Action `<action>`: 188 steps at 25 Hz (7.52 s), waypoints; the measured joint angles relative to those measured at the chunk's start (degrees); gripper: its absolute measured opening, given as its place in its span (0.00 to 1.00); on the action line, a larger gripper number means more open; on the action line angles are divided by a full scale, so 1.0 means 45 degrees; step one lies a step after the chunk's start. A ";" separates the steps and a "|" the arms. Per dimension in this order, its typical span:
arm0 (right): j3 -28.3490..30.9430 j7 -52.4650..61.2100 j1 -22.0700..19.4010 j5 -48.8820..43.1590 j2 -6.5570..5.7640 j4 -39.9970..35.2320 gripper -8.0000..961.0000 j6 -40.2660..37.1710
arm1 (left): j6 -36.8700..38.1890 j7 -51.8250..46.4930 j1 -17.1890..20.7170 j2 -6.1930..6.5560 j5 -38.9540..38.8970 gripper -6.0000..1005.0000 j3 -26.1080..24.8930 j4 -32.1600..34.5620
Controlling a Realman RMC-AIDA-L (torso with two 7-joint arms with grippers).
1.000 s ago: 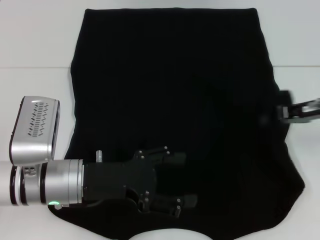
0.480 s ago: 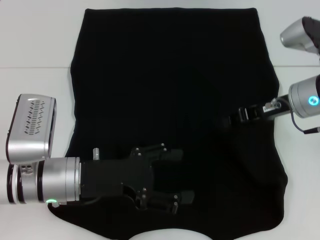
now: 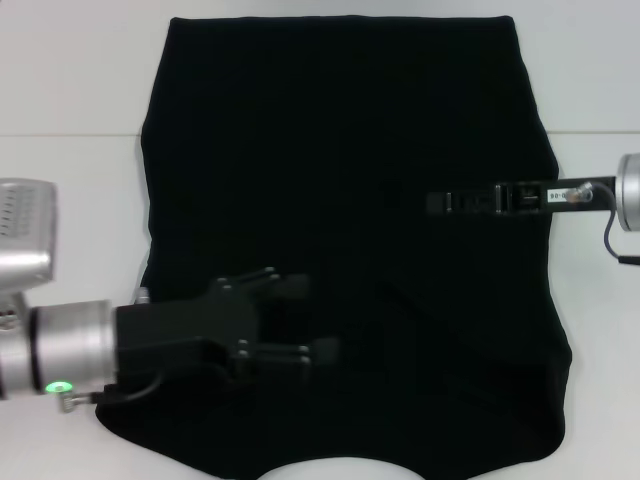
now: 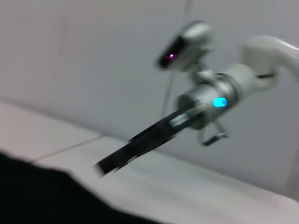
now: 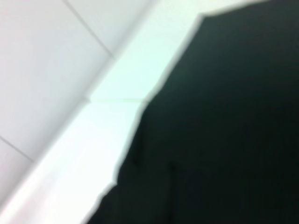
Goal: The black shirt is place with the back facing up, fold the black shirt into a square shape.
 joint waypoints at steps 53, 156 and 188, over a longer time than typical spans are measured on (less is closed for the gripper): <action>0.0223 -0.4138 -0.0618 0.3883 0.0080 0.1795 0.97 0.0074 | -0.1516 -0.0554 0.1970 -0.0206 0.5375 0.59 -0.1524 0.5294; 0.4962 -0.3744 -0.4893 -0.3273 -0.1352 0.0839 0.04 -0.5281 | 0.2080 -0.2428 0.2899 -0.0134 0.5590 0.03 -0.2992 0.6257; 0.7294 -0.4858 -0.5348 -0.3305 -0.1310 0.0856 0.04 -0.6325 | 0.3222 -0.3055 0.2401 0.0078 0.6102 0.03 -0.3882 0.5987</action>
